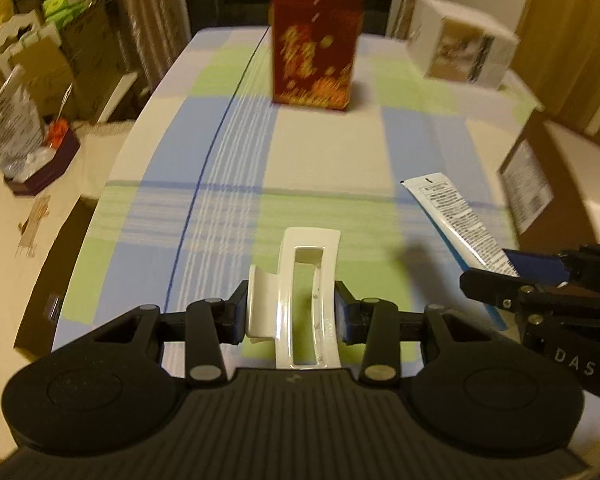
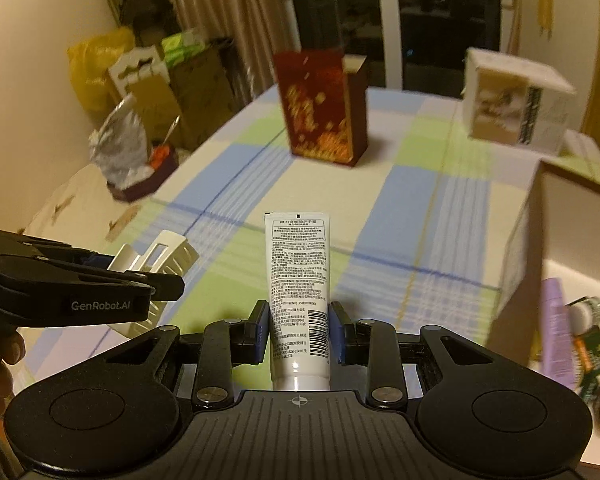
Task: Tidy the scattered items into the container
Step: 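Carry the hair clip and toothpaste tube over the brown box with both tools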
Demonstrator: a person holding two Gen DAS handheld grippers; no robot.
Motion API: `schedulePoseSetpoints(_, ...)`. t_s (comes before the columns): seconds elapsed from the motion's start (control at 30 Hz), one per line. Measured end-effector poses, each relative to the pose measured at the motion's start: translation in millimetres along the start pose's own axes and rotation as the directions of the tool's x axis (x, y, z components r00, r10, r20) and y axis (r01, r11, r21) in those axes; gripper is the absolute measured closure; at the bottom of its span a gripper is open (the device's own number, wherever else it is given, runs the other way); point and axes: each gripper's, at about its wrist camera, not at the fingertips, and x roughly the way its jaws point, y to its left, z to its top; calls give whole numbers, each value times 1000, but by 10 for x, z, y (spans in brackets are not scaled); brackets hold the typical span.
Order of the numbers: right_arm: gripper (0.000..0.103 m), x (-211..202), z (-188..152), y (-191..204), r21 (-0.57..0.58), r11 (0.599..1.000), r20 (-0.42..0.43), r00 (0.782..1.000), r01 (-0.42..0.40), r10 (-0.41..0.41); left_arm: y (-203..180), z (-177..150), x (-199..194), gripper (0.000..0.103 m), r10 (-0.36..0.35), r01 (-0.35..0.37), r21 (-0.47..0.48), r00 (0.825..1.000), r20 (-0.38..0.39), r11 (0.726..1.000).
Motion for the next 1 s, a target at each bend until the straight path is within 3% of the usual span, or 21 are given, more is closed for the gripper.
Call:
schedulePoseSetpoints(0.27, 70, -544, -58, -263, 57, 996, 81, 995, 62, -66, -478, 173, -288, 67, -93, 89, 54, 992, 79, 995)
schedulePoseSetpoints(0.53, 69, -1091, -223, -600, 161, 977, 141, 977, 140, -163, -1082, 264, -469, 67, -218, 203, 130, 969, 116, 971)
schedulePoseSetpoints(0.8, 69, -1516, -354, -1091, 304, 917, 184, 928, 260, -324, -1746, 279, -537, 67, -338, 308, 220, 934, 114, 926)
schedulePoseSetpoints(1.0, 69, -1631, -398, -1569, 391, 852, 167, 884, 347, -437, -2170, 363, -374, 67, -373, 339, 264, 924, 89, 903)
